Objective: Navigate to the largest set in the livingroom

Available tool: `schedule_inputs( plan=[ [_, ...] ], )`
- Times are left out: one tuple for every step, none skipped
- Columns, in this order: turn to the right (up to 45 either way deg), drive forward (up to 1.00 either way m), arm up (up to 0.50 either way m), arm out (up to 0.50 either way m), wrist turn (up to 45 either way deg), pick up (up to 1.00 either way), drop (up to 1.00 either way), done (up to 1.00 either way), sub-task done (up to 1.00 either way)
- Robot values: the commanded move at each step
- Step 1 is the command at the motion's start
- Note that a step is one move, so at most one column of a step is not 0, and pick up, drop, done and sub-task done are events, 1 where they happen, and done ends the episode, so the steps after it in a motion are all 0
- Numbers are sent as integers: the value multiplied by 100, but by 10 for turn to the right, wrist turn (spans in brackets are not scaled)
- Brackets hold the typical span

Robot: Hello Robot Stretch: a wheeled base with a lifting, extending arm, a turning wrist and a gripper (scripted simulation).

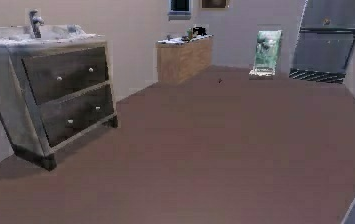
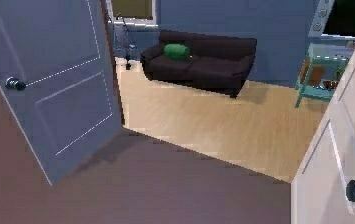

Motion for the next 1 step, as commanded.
schedule_inputs(
  plan=[
    [450, 0, 0, 0, 0, 0, 0, 0, 0]
  ],
)
